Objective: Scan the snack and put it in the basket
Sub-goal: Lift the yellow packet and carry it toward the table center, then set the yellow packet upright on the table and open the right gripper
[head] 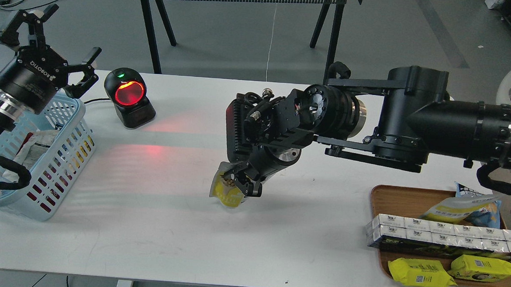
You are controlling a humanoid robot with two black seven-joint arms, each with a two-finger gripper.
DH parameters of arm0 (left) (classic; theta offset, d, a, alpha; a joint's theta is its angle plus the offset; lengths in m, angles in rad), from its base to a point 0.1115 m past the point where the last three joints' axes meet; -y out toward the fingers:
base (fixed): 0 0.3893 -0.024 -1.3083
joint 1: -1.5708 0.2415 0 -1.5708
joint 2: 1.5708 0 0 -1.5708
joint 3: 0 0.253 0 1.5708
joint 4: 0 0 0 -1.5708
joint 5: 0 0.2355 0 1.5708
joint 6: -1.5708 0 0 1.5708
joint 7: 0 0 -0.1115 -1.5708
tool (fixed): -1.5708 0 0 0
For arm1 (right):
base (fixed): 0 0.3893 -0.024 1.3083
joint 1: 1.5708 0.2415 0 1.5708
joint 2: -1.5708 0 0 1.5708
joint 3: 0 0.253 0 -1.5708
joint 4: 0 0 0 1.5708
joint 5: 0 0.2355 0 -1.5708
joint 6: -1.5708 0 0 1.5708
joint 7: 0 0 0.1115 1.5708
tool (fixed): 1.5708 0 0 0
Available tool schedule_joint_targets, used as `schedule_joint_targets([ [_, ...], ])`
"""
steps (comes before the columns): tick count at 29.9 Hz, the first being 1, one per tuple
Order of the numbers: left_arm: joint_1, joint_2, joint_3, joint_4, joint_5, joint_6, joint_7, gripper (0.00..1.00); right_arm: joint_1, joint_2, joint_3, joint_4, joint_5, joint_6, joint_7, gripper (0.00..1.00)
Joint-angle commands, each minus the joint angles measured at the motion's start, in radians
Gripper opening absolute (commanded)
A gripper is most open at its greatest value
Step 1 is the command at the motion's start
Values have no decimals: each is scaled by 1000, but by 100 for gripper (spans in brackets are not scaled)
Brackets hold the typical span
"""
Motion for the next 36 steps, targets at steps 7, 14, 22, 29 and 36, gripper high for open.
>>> schedule_joint_targets([
  [7,0,-2,-1,0,0,0,-1,100,-14,83,-23,-89,0,0,0,8],
  [14,0,0,-1,0,0,0,-1,100,-9,90,-20,-91,0,0,0,70],
  [22,0,-2,0,0,0,0,2,100,0,89,-4,-92,5,0,0,97],
  [29,0,-2,-4,2,-3,0,-6,100,26,83,92,-152,90,0,0,97],
  [36,-3,-2,-12,29,-12,0,3,100,34,-38,221,-238,262,0,0,97],
])
